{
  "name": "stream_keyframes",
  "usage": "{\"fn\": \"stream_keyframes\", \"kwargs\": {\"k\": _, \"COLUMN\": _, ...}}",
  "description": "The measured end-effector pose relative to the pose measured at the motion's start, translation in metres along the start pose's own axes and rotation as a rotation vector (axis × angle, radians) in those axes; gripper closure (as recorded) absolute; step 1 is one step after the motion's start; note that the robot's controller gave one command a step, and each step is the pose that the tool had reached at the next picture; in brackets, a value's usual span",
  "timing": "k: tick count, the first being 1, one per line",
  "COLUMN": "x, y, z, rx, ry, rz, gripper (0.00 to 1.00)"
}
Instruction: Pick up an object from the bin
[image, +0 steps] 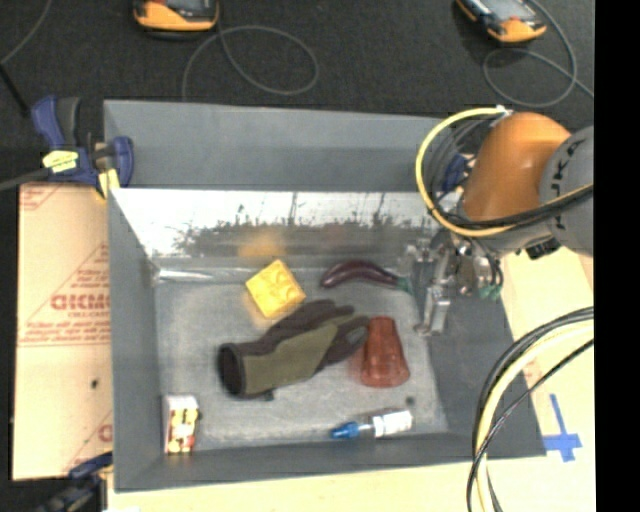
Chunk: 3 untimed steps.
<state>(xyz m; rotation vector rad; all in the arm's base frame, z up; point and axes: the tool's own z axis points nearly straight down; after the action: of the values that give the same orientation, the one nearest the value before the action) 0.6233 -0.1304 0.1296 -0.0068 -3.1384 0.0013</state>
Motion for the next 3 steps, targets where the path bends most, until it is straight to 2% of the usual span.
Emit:
{"fn": "stream_keyframes", "kwargs": {"k": 1, "x": -0.001, "y": 0.0, "z": -0.005, "rx": 0.001, "ry": -0.007, "rz": -0.002, "gripper": 0.0}}
{"fn": "stream_keyframes", "kwargs": {"k": 2, "x": 0.03, "y": 0.023, "z": 0.032, "rx": 0.004, "ry": -0.012, "rz": -0.035, "gripper": 0.0}}
{"fn": "stream_keyframes", "kwargs": {"k": 3, "x": 0.025, "y": 0.075, "z": 0.05, "rx": 0.001, "ry": -0.008, "rz": 0.072, "gripper": 0.0}}
